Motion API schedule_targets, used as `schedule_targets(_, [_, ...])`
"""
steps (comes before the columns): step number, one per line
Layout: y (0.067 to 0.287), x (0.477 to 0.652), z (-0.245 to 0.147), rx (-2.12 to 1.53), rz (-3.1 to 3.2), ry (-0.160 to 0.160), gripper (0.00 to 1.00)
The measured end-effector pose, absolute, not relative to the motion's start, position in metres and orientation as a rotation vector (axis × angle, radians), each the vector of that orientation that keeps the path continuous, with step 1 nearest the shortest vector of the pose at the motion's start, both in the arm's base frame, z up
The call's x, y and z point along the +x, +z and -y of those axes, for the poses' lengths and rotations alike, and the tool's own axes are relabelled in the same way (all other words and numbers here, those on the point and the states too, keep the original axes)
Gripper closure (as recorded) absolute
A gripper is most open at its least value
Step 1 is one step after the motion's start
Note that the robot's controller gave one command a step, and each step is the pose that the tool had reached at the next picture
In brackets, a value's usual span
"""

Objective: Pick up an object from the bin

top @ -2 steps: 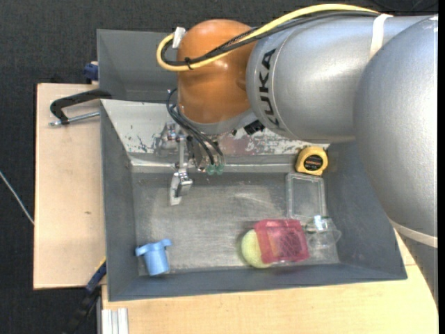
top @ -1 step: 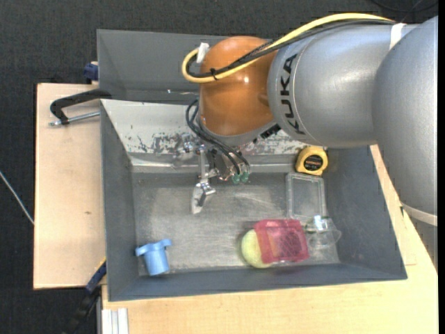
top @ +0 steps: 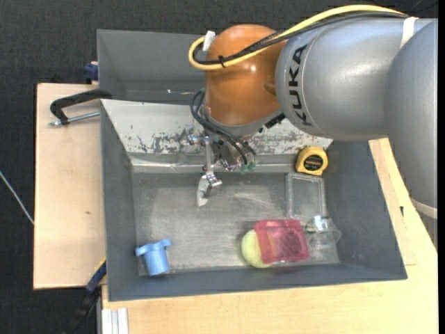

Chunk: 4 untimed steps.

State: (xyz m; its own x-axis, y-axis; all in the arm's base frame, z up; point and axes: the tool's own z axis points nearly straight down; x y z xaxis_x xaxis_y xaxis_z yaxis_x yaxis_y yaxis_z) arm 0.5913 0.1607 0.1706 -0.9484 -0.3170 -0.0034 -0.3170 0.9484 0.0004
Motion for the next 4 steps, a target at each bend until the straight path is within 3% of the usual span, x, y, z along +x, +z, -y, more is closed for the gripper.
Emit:
schedule_targets(1, [0.176,0.596,-0.178,-0.664,-3.061,0.003,0.0])
schedule_targets(2, [0.175,0.595,-0.134,-0.737,-3.05,0.006,0.0])
schedule_targets(3, [0.143,0.592,-0.112,-0.867,-3.014,-0.006,0.0])
schedule_targets(4, [0.159,0.584,-0.172,-1.032,-2.967,0.002,0.0])
